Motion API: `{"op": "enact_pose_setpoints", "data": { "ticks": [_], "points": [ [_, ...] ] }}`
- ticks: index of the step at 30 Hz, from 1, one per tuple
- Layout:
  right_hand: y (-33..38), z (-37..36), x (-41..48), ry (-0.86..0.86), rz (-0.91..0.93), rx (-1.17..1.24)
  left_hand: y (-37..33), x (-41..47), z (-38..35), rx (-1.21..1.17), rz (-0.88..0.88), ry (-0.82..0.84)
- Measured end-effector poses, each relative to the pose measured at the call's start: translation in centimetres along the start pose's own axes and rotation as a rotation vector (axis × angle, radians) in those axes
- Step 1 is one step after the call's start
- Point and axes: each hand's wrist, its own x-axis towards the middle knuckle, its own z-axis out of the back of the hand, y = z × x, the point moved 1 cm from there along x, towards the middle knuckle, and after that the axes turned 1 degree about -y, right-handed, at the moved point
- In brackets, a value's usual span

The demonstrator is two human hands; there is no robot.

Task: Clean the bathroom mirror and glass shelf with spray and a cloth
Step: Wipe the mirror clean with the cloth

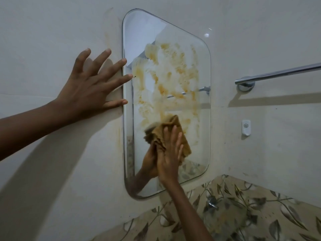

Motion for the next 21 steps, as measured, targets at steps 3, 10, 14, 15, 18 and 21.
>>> {"op": "enact_pose_setpoints", "data": {
  "ticks": [3,10,14,15,18,21],
  "points": [
    [-4.0,1.9,3.0,-0.090,-0.244,0.010,-0.1,0.1,0.1,-0.002,0.000,0.001],
    [-9.1,5.7,7.5,-0.197,-0.528,0.117,-0.1,0.1,0.2,-0.002,0.000,0.025],
    [-7.0,5.8,9.2,-0.163,-0.511,0.173,-0.2,0.0,0.3,0.010,0.007,0.036],
    [-5.8,5.6,9.4,-0.144,-0.467,0.172,-0.1,0.0,0.2,0.013,0.007,0.037],
    [-1.0,4.2,9.0,-0.074,-0.269,0.115,-0.1,0.1,0.2,0.013,0.000,0.038],
    [3.3,2.1,7.6,-0.019,-0.055,0.018,-0.1,0.2,0.1,0.009,0.000,0.035]
  ]
}}
